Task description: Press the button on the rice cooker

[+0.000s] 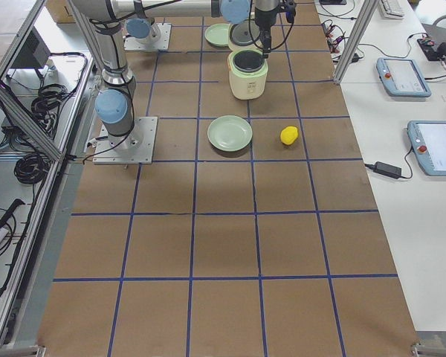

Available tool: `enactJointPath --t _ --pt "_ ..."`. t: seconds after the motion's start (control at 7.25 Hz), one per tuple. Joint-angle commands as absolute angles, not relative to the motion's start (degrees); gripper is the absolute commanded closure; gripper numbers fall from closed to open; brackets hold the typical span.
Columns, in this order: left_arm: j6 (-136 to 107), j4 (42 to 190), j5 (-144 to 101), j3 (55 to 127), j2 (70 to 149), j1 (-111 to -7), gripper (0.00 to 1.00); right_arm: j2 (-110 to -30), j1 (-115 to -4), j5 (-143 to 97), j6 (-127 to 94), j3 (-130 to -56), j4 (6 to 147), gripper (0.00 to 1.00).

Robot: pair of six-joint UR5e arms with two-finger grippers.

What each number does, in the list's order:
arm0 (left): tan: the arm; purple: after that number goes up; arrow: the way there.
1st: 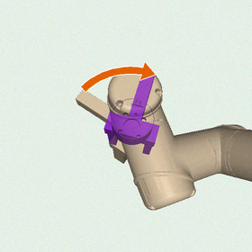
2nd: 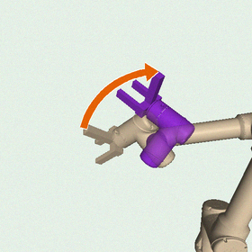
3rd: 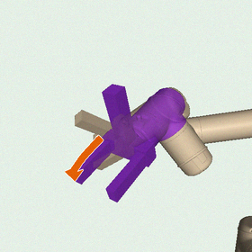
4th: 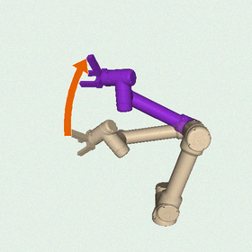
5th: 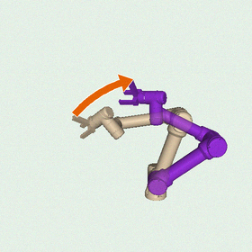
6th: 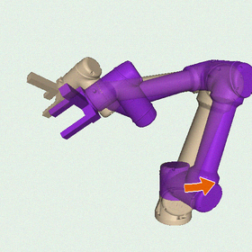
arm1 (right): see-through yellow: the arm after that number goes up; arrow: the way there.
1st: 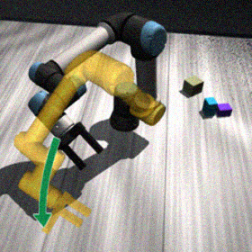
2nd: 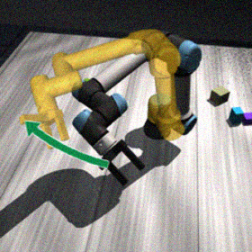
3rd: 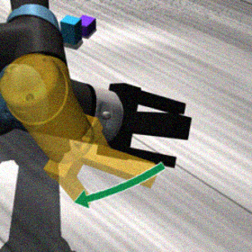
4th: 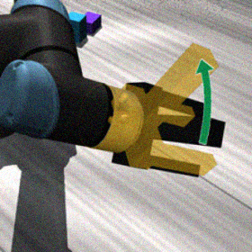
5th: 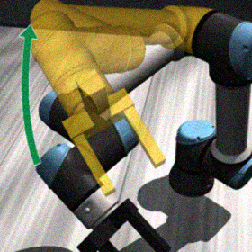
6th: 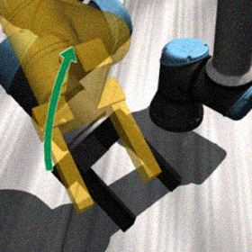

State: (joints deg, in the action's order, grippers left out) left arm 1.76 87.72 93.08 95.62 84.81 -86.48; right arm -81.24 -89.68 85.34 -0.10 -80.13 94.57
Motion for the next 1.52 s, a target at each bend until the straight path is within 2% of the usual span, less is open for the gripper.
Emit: enactJointPath --t 0.0,1.38 --pt "1.76 87.71 93.08 95.62 84.81 -86.48 0.0 -81.56 -87.37 85.43 0.09 -80.16 92.82 0.0" --pt "1.76 87.71 93.08 95.62 84.81 -86.48 0.0 -86.84 -87.98 86.92 0.26 -85.25 92.2 0.0"
